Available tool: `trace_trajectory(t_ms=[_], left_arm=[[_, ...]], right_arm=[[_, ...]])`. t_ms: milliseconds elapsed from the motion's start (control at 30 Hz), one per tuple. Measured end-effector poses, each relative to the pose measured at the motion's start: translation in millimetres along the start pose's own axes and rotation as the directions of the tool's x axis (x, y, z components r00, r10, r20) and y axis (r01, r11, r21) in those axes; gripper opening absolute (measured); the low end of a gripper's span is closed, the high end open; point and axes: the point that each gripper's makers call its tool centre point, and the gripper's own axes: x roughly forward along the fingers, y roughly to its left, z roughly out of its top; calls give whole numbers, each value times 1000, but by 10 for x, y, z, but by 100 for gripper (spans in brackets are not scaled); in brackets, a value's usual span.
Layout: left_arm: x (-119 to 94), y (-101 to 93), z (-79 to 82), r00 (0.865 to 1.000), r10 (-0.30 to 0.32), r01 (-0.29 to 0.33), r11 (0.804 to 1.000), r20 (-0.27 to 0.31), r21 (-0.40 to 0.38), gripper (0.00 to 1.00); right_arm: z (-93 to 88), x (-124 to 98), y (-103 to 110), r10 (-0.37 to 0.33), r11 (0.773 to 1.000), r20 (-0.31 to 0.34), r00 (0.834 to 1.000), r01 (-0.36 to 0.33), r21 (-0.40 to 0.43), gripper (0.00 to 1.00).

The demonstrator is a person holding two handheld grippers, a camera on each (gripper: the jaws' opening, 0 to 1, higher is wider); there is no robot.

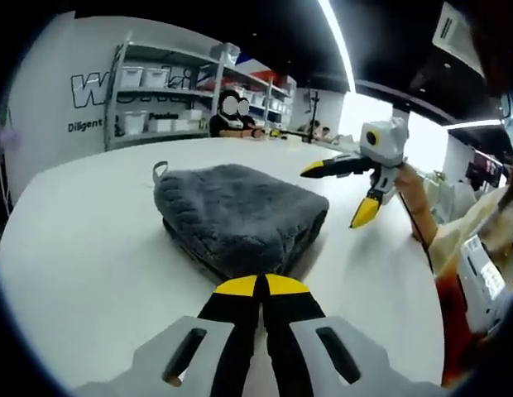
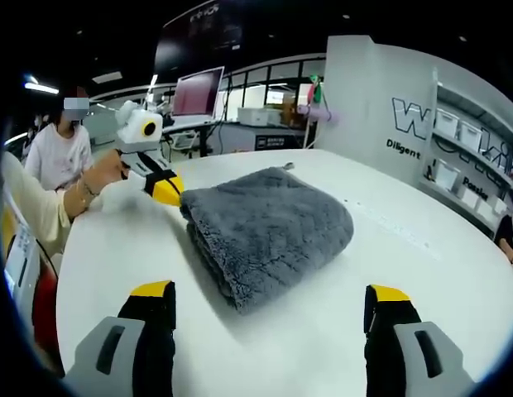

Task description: Fold the towel on the table until its edges align and the towel forms a compact rectangular stack.

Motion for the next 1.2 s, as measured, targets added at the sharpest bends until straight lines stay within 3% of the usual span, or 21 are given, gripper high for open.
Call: trace_trajectory(t_ms=[233,567,700,800,967,1200], left_arm=[[89,27,-188,998,-1,-1,1000,-67,-18,1],[169,52,-311,995,-7,2,999,-95,-45,0],[137,46,-283,996,-9,4,999,-90,-48,1],[116,18,-240,997,-27,22,997,-76,-68,1],[31,-139,-68,994,-108,108,993,-5,-52,3],[-112,-255,244,985,-135,125,988,112,89,6]], right_arm=[[-7,1,6,2,1000,0,1000,-2,-1,96],[-8,0,8,4,1000,-2,1000,-4,-4,96],[-5,0,11,5,1000,-1,1000,-5,-5,96],[-12,3,24,7,1000,-4,1000,-7,-8,96],[-22,14,54,15,1000,-11,1000,-15,-17,96],[-18,13,55,15,1000,-11,1000,-15,-16,96]])
